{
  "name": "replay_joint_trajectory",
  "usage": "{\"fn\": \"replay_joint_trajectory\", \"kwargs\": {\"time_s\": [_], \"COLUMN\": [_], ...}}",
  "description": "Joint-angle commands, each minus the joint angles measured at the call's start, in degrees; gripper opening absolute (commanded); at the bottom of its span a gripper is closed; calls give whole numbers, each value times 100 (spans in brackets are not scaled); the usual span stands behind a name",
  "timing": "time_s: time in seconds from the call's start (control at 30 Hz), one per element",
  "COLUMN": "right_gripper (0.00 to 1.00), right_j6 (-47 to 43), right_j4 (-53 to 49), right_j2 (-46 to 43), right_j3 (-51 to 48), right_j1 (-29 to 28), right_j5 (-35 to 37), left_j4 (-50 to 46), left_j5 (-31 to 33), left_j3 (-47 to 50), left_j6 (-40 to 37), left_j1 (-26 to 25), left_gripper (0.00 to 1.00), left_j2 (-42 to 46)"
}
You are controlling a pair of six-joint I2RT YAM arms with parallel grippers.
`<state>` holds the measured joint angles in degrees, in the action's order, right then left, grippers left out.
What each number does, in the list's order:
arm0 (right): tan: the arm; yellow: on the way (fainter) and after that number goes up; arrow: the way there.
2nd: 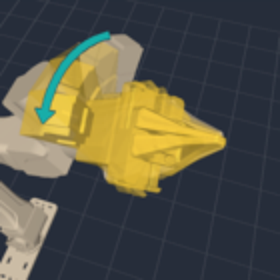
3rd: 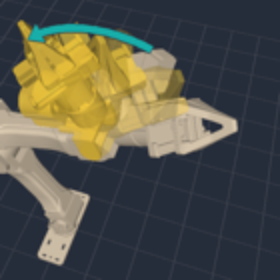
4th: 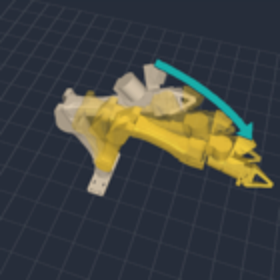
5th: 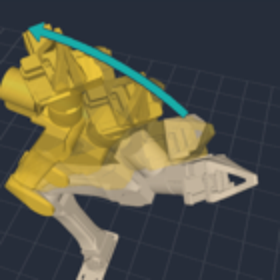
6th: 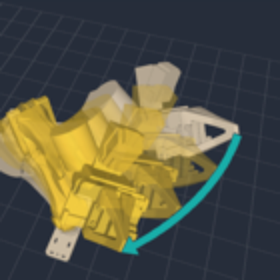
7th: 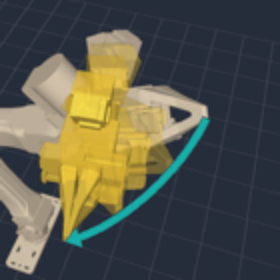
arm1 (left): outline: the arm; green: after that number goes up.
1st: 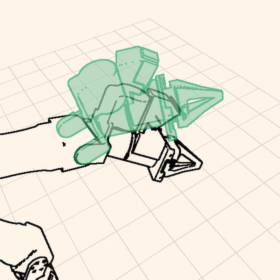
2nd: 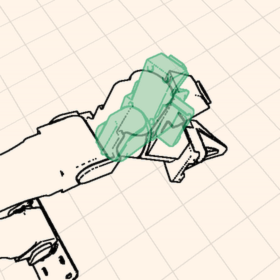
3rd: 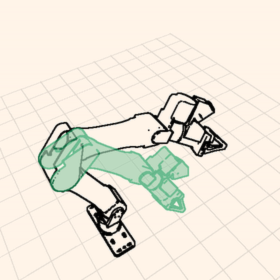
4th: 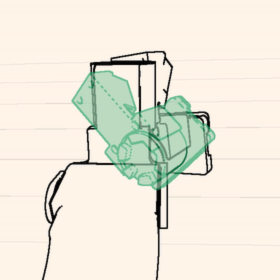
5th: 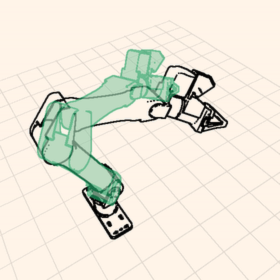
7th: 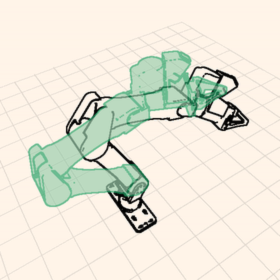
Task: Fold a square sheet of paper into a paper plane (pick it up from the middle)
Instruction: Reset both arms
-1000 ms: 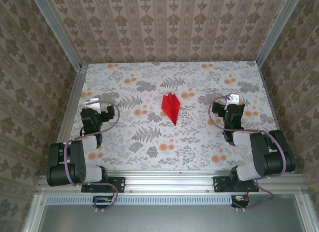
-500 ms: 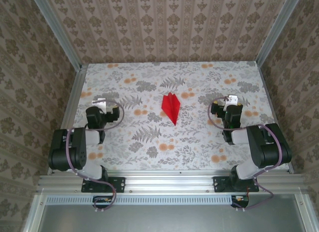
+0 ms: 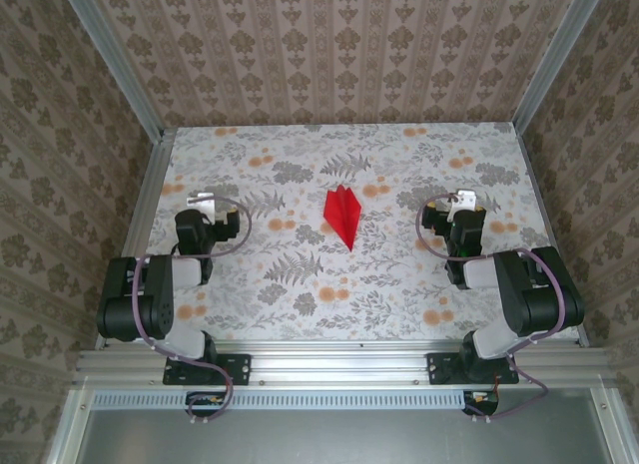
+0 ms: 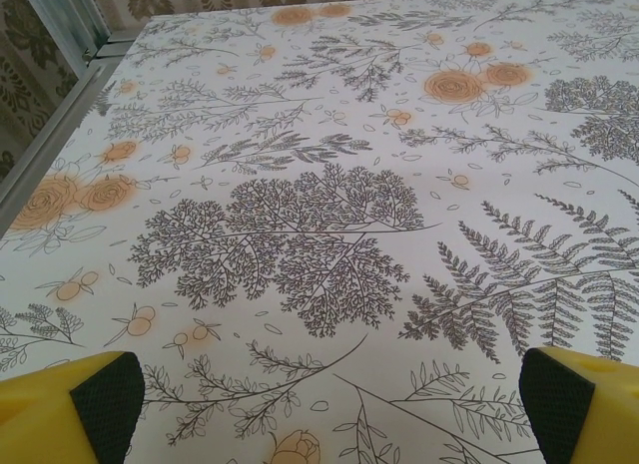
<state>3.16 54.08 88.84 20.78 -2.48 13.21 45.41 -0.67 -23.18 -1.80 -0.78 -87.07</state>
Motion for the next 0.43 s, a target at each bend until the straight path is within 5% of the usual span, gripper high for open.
{"fn": "replay_joint_trajectory", "kwargs": {"time_s": [0.0,0.4], "right_gripper": [100,100], "right_j6": [10,9], "right_j4": [173,172], "right_j2": [11,11], "right_j3": [32,32], "right_j1": [20,20], "right_j5": [-73,-73], "left_j4": [-25,-48], "left_j5": [65,67], "left_j3": [-117,-134], "left_j6": [-123,-136], "left_j1": [-19,-29], "left_gripper": [100,100], "left_j2": [-20,-26]}}
